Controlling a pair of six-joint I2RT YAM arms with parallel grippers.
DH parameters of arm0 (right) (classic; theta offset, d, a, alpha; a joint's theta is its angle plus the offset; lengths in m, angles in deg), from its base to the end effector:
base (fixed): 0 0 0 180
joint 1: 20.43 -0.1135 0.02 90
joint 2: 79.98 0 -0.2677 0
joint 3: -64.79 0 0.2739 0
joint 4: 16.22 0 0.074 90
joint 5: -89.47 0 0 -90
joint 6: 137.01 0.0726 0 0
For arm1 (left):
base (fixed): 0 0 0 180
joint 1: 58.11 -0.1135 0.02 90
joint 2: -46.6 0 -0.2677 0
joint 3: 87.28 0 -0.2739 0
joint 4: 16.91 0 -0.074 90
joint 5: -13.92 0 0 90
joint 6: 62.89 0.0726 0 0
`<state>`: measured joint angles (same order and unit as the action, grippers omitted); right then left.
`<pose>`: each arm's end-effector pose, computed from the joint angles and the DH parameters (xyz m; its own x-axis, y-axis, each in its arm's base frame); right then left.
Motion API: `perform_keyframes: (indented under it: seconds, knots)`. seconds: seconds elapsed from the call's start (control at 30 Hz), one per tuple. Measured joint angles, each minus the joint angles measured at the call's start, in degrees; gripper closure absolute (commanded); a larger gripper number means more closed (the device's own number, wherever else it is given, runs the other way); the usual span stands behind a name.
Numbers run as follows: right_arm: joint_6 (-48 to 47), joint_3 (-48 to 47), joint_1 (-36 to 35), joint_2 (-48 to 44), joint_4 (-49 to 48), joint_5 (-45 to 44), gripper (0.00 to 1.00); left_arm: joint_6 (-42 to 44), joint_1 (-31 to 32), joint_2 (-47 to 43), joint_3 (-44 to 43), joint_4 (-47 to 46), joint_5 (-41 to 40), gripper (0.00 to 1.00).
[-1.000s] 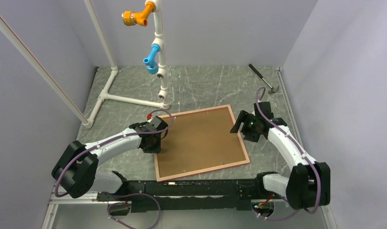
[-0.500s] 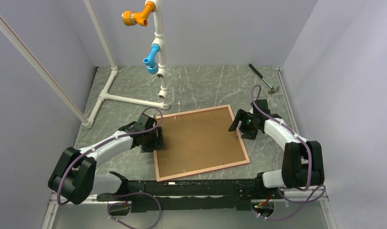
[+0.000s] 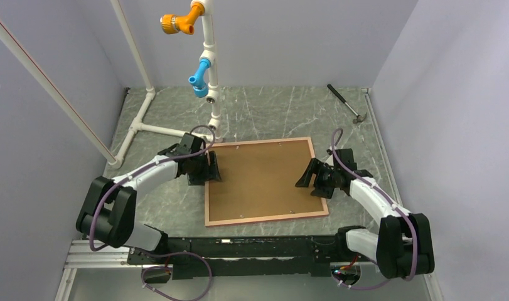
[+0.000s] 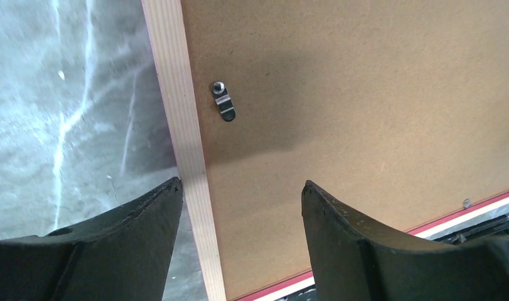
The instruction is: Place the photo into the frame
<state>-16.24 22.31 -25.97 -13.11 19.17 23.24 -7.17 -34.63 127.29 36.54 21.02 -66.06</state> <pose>0.2311 0.0518 0.1252 -0.8875 0.3843 -0.2543 0.1906 0.8085 0.5568 0.2639 -0.1284 0.1351 -0.9345 -0.1988 -0.2954 -0.0728 0.9188 -0.3881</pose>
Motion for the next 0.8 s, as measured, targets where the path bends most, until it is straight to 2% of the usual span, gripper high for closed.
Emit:
perform_keyframes:
  seconds: [0.2,0.37,0.6,0.8]
  knots:
    - [1.0,0.6,-2.1,-3.1,4.7,-1.3,0.21,2.9,-4.0,0.8,-2.8,0.7,0.7,0.20]
    - [1.0,-2.3,-2.1,-3.9,9.2,-6.3,0.19,5.0,-7.6,-0.3,-2.6,3.0,0.8,0.19]
    - [0.5,-10.2,-0.6,-4.3,10.9,-14.8,0.19,6.2,-8.7,-5.2,-0.3,1.7,5.6,0.20]
    - [-0.8,-10.9,2.4,2.4,10.3,-16.2,0.17,6.2,-8.9,-4.7,0.5,0.8,9.3,0.20]
